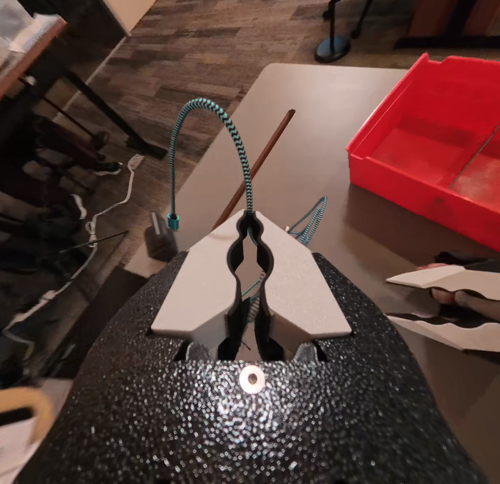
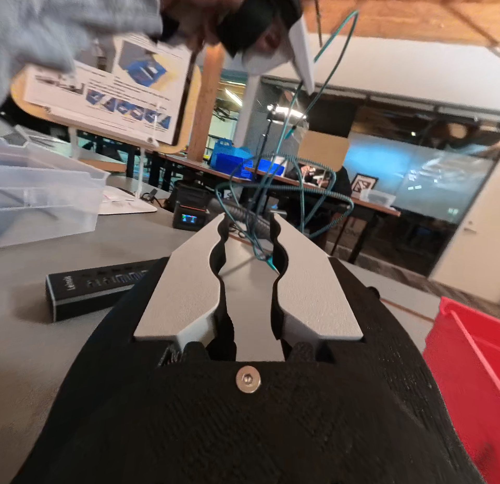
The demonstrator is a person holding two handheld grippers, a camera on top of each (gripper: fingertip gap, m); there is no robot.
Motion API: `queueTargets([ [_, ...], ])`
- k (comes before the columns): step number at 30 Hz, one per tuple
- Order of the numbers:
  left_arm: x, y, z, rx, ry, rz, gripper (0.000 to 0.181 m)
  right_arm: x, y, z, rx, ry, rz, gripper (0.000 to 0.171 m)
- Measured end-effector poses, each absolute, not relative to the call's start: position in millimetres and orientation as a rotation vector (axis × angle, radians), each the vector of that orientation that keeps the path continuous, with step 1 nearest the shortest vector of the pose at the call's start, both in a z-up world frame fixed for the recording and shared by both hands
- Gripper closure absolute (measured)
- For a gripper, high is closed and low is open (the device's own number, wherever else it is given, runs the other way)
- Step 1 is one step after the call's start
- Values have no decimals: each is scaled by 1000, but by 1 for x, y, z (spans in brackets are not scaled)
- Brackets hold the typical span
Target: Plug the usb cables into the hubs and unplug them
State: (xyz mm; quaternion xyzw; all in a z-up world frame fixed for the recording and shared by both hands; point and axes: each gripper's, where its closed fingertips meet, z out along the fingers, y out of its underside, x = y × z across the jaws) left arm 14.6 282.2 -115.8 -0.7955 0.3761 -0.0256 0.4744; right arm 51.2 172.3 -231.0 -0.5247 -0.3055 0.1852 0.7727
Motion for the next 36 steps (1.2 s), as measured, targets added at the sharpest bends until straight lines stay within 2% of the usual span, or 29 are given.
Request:
queueTargets([
  [5, 35, 313, -189, -2054, 891, -305, 180, 58, 177, -232, -1143, -668, 351, 142],
  [8, 41, 325, -214, -2072, 764, -525, 178, 57, 175, -233, -1134, -675, 364, 143],
  [12, 25, 320, -231, -2072, 490, -650, 113, 59, 180, -237, -1165, -652, 431, 143],
  [15, 7, 292, -239, -1997, 396, -574, 96, 61, 182, -236, -1173, -628, 459, 142],
  [19, -15, 238, -259, -1923, 411, -341, 84, 61, 182, -236, -1166, -633, 448, 142],
  [24, -49, 193, -290, -1894, 425, -101, 84, 60, 181, -236, -1139, -664, 390, 142],
  [26, -48, 183, -313, -1965, 437, -154, 78, 58, 184, -241, -1164, -682, 378, 141],
  [28, -47, 177, -323, -1977, 452, -186, 79, 56, 182, -243, -1160, -712, 368, 141],
  [31, -55, 179, -335, -1981, 530, -121, 77, 58, 187, -247, -1164, -733, 302, 141],
  [36, -56, 174, -343, -2028, 526, -260, 72, 70, 202, -253, -1218, -690, 195, 142],
])
